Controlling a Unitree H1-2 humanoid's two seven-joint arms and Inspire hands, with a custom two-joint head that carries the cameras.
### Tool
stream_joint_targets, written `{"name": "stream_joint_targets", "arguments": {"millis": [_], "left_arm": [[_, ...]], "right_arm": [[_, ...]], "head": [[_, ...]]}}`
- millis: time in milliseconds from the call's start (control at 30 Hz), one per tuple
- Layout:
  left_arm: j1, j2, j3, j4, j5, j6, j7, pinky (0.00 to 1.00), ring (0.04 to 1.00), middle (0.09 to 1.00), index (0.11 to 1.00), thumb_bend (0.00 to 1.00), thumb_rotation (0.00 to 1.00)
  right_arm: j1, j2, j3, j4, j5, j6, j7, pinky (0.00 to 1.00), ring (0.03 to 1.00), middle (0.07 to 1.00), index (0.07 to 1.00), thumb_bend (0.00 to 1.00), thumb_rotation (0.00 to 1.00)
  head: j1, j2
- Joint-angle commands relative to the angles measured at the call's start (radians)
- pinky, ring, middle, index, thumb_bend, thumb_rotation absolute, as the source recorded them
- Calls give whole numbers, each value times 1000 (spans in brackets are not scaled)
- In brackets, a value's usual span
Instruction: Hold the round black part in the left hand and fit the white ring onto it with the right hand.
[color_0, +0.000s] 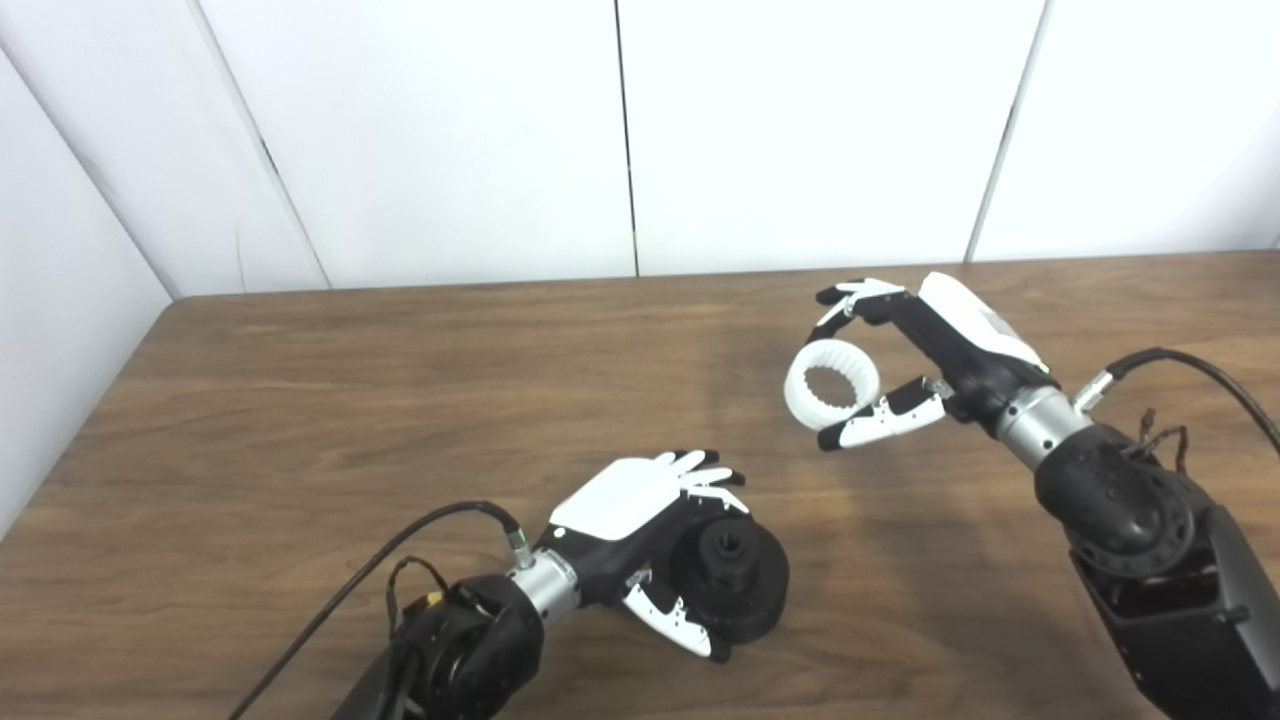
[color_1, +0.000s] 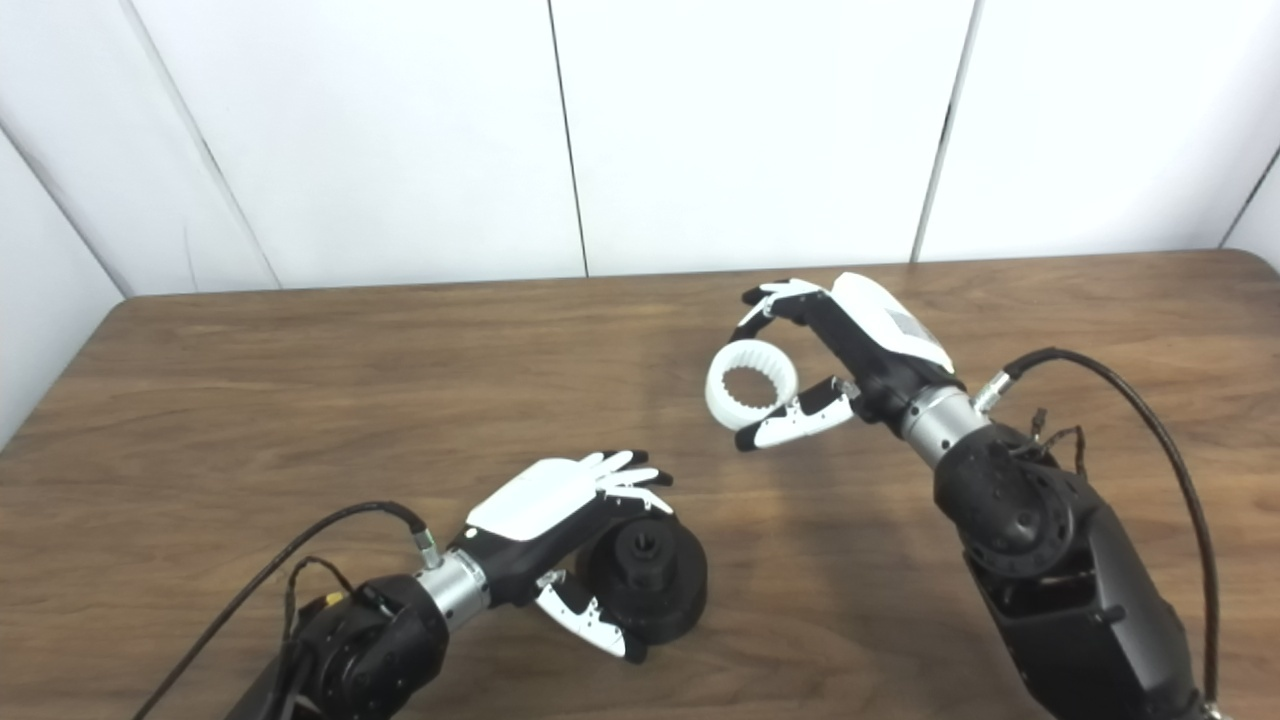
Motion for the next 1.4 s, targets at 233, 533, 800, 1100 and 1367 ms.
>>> {"name": "stream_joint_targets", "arguments": {"millis": [233, 533, 800, 1100, 1367], "left_arm": [[-16, 1, 1, 5, 15, 5, -7, 1000, 1000, 935, 703, 918, 284], [-17, 2, 1, 0, 18, 11, -12, 1000, 1000, 934, 703, 922, 299], [-18, 3, 1, -2, 19, 12, -14, 1000, 1000, 933, 703, 921, 301], [-18, 3, 1, -6, 22, 14, -17, 1000, 1000, 933, 705, 918, 292], [-17, 5, 3, -9, 19, 12, -18, 998, 1000, 936, 704, 915, 287]], "right_arm": [[6, 1, 9, -159, 0, 23, 61, 810, 912, 845, 493, 520, 150], [39, 13, 37, -201, -8, 19, 96, 791, 914, 842, 493, 520, 150], [54, 22, 48, -197, -2, -6, 107, 777, 911, 838, 493, 520, 149], [81, 28, 90, -178, -18, -23, 116, 786, 915, 841, 493, 520, 154], [106, 38, 117, -152, -18, -40, 112, 809, 928, 849, 494, 519, 158]], "head": [[3, 3], [4, 6], [3, 9], [6, 10], [7, 13]]}}
